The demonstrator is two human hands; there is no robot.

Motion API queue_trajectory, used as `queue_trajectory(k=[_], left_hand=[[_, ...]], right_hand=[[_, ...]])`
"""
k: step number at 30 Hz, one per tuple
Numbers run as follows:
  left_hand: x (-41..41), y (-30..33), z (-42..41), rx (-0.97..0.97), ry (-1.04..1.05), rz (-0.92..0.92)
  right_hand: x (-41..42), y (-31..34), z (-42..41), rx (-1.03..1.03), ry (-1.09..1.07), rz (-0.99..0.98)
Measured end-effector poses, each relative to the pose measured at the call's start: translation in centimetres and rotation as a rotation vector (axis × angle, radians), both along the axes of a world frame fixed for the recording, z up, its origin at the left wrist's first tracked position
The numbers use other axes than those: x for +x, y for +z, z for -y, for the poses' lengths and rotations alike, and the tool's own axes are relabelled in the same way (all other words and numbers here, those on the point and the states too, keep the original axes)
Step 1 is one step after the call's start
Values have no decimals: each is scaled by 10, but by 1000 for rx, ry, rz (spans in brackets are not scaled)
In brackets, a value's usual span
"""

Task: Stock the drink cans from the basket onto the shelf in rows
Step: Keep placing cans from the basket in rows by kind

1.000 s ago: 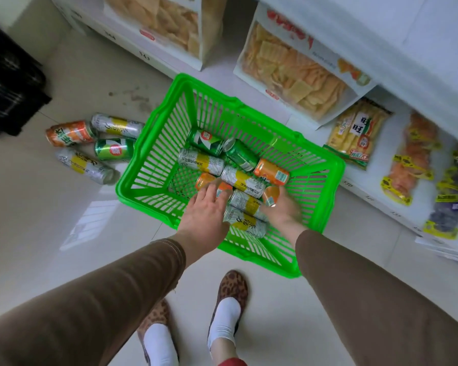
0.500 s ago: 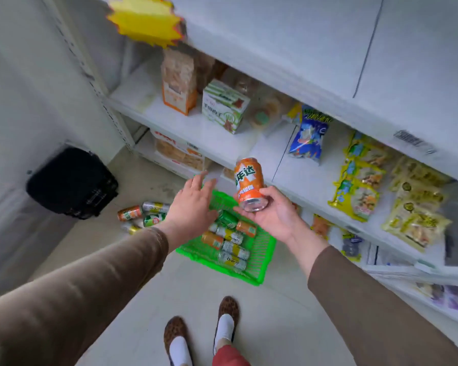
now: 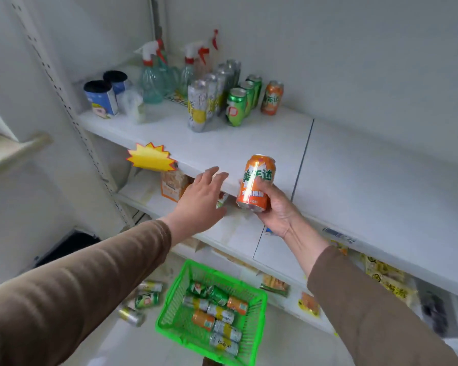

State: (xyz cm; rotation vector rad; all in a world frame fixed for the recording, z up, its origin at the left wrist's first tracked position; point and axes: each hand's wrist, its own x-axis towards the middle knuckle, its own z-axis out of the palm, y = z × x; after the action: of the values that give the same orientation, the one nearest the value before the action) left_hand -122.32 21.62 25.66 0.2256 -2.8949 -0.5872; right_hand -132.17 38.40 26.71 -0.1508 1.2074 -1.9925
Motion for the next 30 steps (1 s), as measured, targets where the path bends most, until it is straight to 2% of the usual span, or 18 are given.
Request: queue_trajectory(k=[12, 23, 30], left_hand=[[-153, 22, 31, -46, 70, 51], [-249, 7, 29, 79, 64, 29], [-274, -12, 25, 40, 109, 18]], right_hand=[[-179, -1, 54, 496, -135, -534], [-280, -16, 84, 620, -277, -669], [-329, -25, 98, 803, -313, -846]])
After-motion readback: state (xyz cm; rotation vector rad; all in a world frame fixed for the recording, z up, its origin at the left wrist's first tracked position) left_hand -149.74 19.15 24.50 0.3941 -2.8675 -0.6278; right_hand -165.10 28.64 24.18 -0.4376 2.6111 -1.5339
